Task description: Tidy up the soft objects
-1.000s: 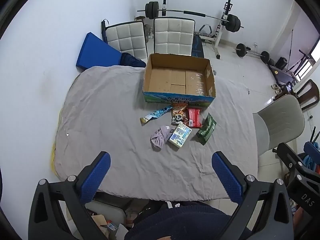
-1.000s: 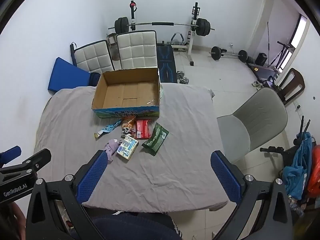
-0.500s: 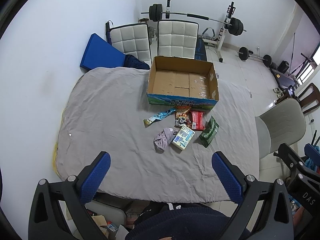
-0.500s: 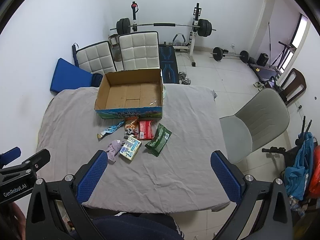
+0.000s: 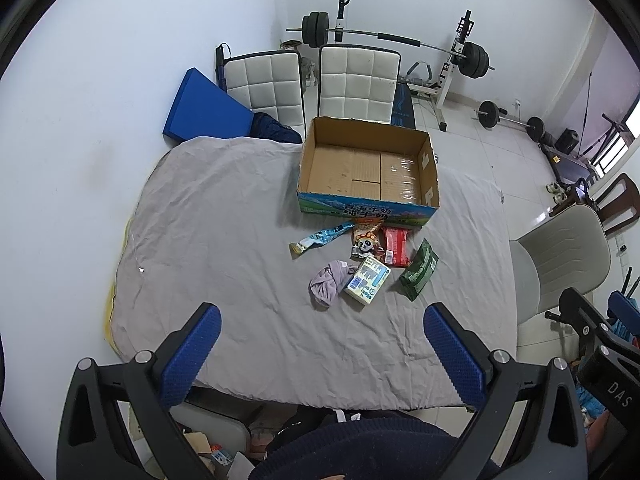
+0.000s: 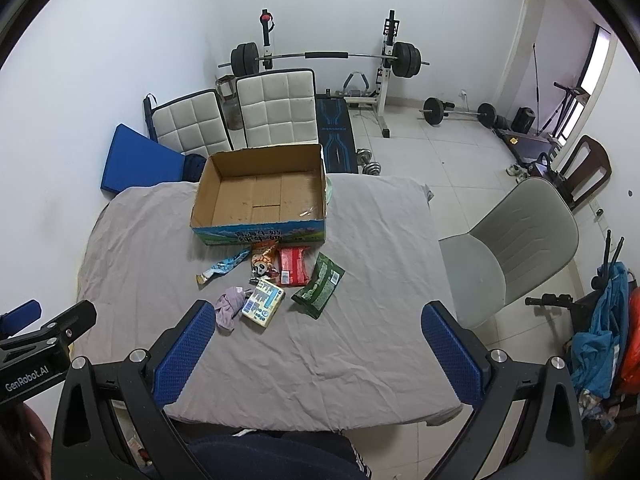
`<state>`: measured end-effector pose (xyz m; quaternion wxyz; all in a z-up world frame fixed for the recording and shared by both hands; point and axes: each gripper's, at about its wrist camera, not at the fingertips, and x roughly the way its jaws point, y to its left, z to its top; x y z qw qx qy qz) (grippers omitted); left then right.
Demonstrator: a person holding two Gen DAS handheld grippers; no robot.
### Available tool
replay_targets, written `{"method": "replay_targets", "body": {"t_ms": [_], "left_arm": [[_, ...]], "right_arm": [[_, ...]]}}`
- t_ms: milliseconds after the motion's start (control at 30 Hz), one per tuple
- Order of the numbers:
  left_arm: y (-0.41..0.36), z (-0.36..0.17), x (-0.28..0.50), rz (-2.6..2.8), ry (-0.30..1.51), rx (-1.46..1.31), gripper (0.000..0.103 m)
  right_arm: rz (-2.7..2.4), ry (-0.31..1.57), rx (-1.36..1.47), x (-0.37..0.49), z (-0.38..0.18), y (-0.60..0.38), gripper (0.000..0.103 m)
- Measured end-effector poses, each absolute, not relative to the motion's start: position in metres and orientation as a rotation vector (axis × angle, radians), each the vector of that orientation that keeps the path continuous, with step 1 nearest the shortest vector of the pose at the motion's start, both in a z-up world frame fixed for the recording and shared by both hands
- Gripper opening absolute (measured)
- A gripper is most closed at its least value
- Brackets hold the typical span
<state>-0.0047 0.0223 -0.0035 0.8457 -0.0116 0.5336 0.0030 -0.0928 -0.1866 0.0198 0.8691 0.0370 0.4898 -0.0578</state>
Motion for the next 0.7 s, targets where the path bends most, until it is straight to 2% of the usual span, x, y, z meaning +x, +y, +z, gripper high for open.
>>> {"method": "replay_targets", "body": {"t_ms": [700], "left_arm": [[0.0213, -0.0009, -0.0100, 0.009, 1.114, -0.031, 0.103]], "right_arm": [[-0.121, 1.008, 0.073, -0.0948, 0.0245, -0.1841, 0.103]]}}
